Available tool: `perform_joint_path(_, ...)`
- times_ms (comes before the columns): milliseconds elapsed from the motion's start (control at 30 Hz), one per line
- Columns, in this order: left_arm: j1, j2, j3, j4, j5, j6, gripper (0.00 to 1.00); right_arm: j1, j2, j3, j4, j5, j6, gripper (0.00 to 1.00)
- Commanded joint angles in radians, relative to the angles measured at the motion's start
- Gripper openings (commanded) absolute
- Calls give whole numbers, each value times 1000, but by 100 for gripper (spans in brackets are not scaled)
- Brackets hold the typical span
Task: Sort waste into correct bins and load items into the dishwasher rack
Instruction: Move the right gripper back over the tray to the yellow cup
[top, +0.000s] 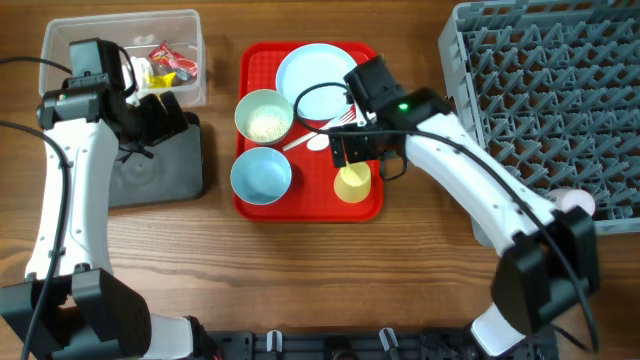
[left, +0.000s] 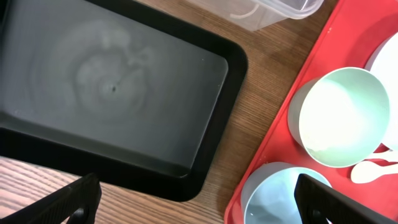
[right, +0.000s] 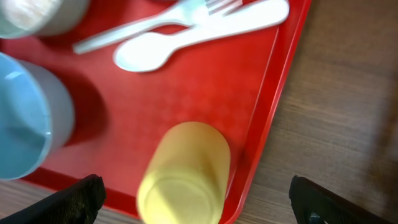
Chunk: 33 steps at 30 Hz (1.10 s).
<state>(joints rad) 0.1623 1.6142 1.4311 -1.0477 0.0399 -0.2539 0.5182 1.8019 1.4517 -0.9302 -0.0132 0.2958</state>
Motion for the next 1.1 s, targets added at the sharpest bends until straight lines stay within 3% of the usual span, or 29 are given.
perform_joint_path(0, 4, 8, -8, -1, -11, -16, 100, 2, 54, 5, -2, 32, 18, 100)
perform_joint_path(1067, 3, 8, -8, -16, -11, -16, 100, 3, 110, -78, 68, -45, -34, 100)
